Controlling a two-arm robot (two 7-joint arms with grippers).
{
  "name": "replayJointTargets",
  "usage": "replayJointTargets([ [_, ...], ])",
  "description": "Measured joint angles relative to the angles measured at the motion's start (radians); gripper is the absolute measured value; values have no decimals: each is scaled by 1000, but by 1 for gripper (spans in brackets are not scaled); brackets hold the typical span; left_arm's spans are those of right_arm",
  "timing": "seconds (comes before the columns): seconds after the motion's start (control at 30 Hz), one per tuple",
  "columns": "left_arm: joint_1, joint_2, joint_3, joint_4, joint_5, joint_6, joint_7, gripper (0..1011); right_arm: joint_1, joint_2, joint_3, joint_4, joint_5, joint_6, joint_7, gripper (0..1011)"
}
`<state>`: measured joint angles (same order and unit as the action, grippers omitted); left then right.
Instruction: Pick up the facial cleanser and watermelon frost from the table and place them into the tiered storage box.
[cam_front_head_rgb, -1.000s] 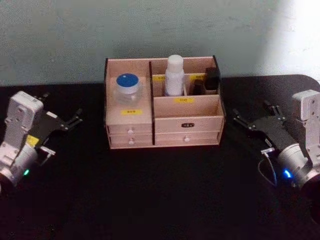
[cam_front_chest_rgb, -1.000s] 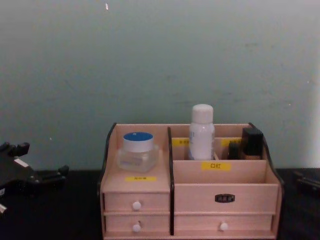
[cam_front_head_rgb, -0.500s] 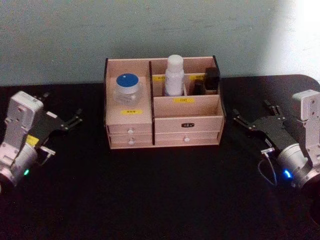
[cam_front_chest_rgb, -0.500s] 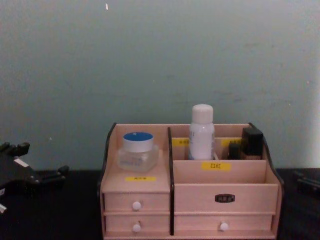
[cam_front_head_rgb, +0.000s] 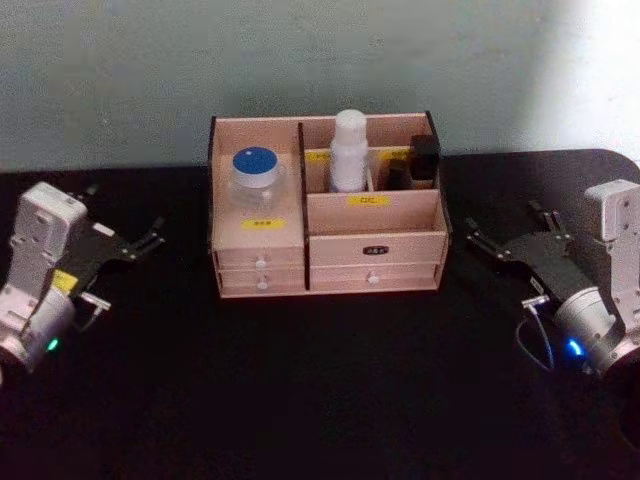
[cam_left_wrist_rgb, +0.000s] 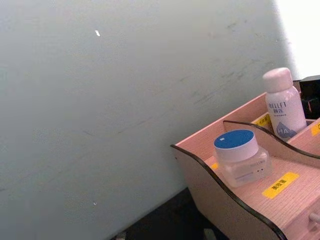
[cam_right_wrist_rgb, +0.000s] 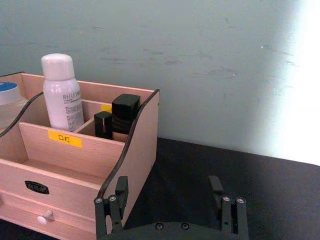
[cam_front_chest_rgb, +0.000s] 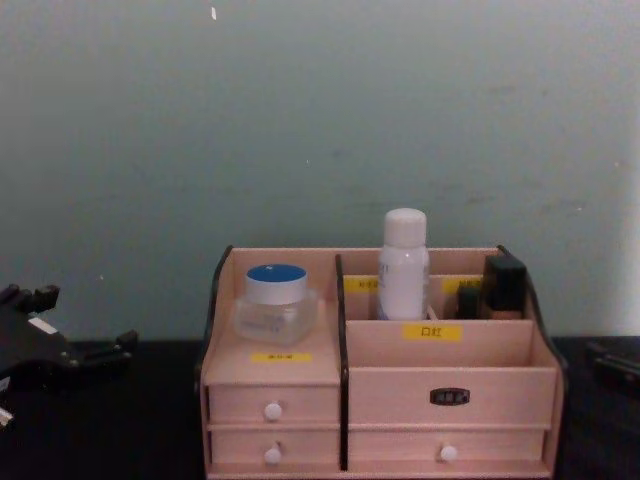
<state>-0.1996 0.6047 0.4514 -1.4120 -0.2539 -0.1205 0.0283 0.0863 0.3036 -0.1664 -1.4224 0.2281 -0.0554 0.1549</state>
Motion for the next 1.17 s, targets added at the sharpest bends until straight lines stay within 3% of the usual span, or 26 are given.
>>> replayJointTargets([
  [1.17,0,0,0,0,0,0,0,1001,0,0,0,0,0,0,0,1003],
])
